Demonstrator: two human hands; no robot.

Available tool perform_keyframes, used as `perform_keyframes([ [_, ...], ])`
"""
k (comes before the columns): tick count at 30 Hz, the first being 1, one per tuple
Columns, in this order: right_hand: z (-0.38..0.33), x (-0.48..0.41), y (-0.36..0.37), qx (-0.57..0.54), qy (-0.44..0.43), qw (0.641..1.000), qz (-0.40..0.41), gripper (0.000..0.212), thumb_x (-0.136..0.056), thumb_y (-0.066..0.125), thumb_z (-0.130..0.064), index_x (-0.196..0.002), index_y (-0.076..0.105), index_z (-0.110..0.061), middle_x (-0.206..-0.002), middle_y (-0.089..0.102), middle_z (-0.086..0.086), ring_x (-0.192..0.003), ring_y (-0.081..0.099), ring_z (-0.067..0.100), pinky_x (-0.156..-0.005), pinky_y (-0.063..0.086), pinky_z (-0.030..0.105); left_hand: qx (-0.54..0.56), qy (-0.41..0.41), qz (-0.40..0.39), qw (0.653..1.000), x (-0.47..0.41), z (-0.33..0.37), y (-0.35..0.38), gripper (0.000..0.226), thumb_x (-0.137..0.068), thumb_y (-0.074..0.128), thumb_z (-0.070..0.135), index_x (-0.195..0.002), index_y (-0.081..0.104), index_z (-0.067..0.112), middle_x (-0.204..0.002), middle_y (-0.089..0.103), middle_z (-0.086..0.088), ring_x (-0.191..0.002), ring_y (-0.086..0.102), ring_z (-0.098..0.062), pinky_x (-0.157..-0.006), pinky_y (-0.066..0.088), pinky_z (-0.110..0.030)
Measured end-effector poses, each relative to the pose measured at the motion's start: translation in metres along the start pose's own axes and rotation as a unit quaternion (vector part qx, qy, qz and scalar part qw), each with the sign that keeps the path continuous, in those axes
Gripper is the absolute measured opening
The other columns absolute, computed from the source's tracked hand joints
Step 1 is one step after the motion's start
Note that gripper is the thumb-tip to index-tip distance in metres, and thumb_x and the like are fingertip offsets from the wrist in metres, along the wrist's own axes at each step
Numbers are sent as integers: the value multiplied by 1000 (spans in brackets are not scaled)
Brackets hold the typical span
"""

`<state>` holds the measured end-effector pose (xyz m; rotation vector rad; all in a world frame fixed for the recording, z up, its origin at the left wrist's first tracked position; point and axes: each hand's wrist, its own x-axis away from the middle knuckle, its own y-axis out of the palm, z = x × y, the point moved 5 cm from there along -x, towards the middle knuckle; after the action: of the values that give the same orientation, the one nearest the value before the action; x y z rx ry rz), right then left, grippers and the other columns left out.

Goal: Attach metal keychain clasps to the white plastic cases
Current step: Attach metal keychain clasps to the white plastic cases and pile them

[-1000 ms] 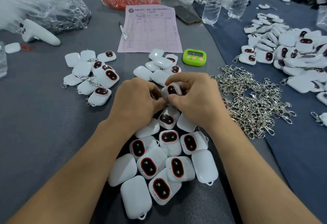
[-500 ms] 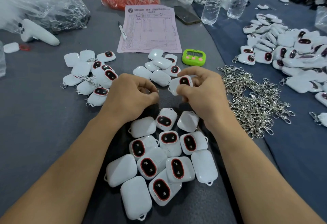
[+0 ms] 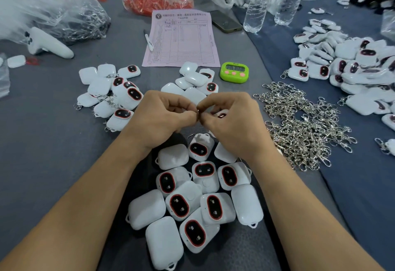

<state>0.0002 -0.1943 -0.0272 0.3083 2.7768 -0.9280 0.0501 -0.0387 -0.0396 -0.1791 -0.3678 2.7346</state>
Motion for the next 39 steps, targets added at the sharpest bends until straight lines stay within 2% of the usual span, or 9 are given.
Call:
perform_keyframes([
  [4, 0, -1, -1, -17, 15, 1000, 5, 14, -79, 76, -14, -77, 79, -28, -66, 70, -9, -65, 65, 6, -59, 49, 15, 12, -11, -12, 1000, 1, 0, 1, 25, -76, 76, -1, -65, 77, 22, -52, 58, 1, -45, 43, -7, -47, 39, -16],
  [7, 0, -2, -4, -17, 14, 1000, 0, 13, -78, 75, -15, -73, 78, -27, -67, 71, -7, -64, 65, 8, -58, 51, 19, 22, -13, -17, 1000, 3, 2, 2, 11, -70, 75, 8, -66, 77, 18, -53, 58, -1, -45, 43, -9, -47, 39, -16],
  [13, 6, -4, -5, -59, 38, 998, -1, 19, -79, 77, -17, -66, 77, -32, -67, 73, -7, -67, 68, 14, -65, 57, 31, 21, -11, -13, 1000, 1, -1, -2, 24, -82, 74, -2, -70, 78, 18, -52, 59, 2, -45, 44, -7, -48, 40, -15],
  [18, 9, -4, 0, -144, 78, 986, -12, 11, -71, 73, -26, -72, 79, -34, -70, 75, -3, -68, 65, 10, -73, 58, 41, 9, -1, -7, 1000, 2, 0, -1, 21, -79, 79, 0, -72, 79, 19, -52, 55, -1, -45, 42, -9, -48, 37, -16],
  [24, 14, -6, 5, -157, 99, 982, -30, 9, -69, 74, -28, -73, 80, -33, -72, 75, 4, -70, 65, 15, -75, 57, 49, 9, 9, 28, 1000, 4, 4, 1, 25, -79, 77, -3, -68, 76, 20, -49, 57, 9, -46, 44, -2, -48, 38, -14],
  [27, 17, -5, 8, -156, 105, 982, -34, 9, -69, 74, -28, -73, 81, -32, -73, 76, 4, -71, 66, 19, -76, 57, 53, 6, 8, 22, 1000, 4, 5, 2, 28, -78, 77, -5, -67, 76, 21, -50, 57, 8, -47, 44, -4, -49, 38, -14],
  [31, 18, -5, 11, -176, 107, 977, -50, 10, -68, 74, -26, -74, 81, -30, -74, 76, 5, -70, 65, 16, -75, 57, 47, 1, 5, 4, 1000, 4, 6, 2, 27, -77, 76, -5, -69, 77, 20, -60, 54, -11, -56, 42, -18, -54, 36, -24],
  [35, 17, -5, 11, -210, 109, 969, -67, 9, -70, 75, -20, -76, 81, -23, -78, 76, 8, -68, 64, 10, -69, 51, 32, 19, 12, -2, 1000, 3, 5, -1, 24, -75, 77, -7, -71, 79, 17, -62, 57, -24, -54, 43, -17, -52, 38, -22],
  [39, 17, -5, 11, -205, 104, 970, -79, 9, -72, 77, -16, -79, 81, -21, -79, 76, 11, -68, 63, 10, -69, 50, 33, 20, 6, -25, 999, 4, 4, 1, 11, -65, 74, 4, -69, 78, 14, -57, 56, -11, -50, 42, -12, -50, 38, -19],
])
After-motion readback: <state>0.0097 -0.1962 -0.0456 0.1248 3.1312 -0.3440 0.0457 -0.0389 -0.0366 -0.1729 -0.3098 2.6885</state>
